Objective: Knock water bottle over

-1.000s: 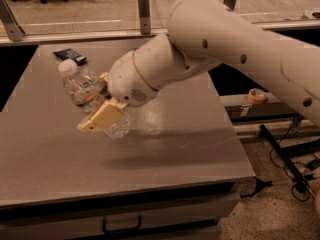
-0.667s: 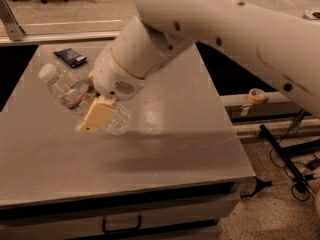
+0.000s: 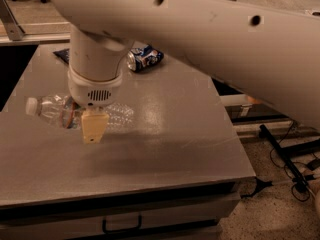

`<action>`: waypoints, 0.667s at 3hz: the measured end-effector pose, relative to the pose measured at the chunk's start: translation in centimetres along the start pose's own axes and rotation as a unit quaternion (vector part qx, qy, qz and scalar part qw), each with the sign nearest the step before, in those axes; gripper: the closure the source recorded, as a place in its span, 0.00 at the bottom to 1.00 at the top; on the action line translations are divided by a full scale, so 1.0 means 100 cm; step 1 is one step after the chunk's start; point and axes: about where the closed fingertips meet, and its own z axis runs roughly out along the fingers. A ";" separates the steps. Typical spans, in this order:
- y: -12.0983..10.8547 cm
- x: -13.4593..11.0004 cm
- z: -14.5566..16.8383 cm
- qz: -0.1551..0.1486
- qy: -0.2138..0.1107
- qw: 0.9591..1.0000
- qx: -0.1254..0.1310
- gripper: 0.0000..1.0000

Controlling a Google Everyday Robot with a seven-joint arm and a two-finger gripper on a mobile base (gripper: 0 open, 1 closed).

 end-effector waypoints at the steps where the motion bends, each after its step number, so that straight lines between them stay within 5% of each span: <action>1: -0.001 0.023 0.026 -0.016 0.100 0.995 0.003 0.57; 2: -0.003 0.040 0.044 -0.018 0.156 0.988 -0.002 0.36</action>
Offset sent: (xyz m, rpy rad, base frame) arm 0.0303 -0.0310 -0.0809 -0.4414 -0.1449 -0.0273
